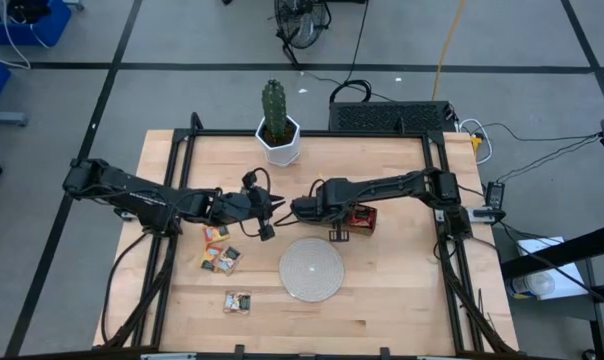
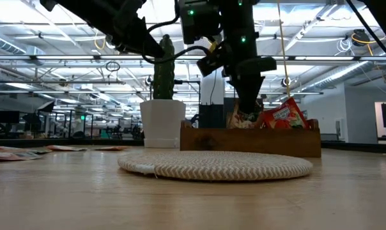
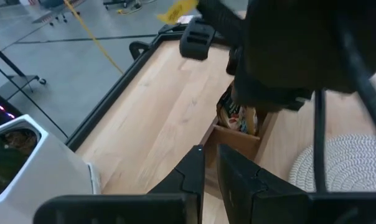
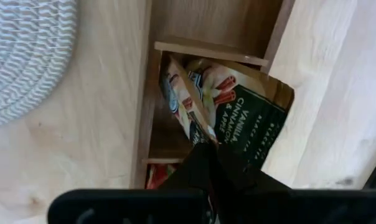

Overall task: Pick & Place Tea
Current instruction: Put the brown tea bag into the middle section of the wooden organizer

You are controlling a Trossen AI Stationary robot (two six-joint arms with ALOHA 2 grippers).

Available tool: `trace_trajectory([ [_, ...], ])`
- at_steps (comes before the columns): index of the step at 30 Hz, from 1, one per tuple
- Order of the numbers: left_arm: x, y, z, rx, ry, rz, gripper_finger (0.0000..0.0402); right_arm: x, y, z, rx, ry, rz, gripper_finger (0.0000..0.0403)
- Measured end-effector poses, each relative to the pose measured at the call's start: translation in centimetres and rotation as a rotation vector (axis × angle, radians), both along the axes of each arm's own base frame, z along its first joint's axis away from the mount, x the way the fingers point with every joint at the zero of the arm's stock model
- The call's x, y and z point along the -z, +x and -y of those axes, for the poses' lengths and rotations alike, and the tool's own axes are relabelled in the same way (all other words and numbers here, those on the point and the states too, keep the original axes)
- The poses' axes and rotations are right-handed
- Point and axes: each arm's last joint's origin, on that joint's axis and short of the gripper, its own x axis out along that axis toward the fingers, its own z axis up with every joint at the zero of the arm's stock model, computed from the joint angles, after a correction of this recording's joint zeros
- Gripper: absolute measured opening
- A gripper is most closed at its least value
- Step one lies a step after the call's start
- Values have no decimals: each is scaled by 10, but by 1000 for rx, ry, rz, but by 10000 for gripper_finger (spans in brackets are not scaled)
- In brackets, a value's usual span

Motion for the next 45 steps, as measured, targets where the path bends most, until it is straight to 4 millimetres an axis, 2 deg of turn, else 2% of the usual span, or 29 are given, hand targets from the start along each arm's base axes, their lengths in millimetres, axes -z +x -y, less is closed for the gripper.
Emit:
trace_trajectory([
  [14,0,0,0,-1,-3,3,49,11,5,0,-9,-4,62,5],
  [18,0,0,0,-2,-3,3,49,11,5,0,8,-6,75,26],
  [23,0,0,0,-4,-11,6,49,11,6,1,30,-55,90,76],
  [29,0,0,0,-5,-11,6,49,-7,3,2,-7,-210,150,132],
  [34,0,0,0,-5,-11,6,49,-32,-3,-6,-9,-172,265,149],
  [36,0,0,0,-5,-12,5,49,-40,-5,-12,-24,-72,316,145],
  [38,0,0,0,-6,-13,5,49,-41,-9,-20,-34,11,355,122],
  [42,0,0,0,-6,-13,3,49,-23,-16,-27,-92,68,331,22],
  [45,0,0,0,-6,-12,2,49,-7,-18,-27,-99,67,328,10],
])
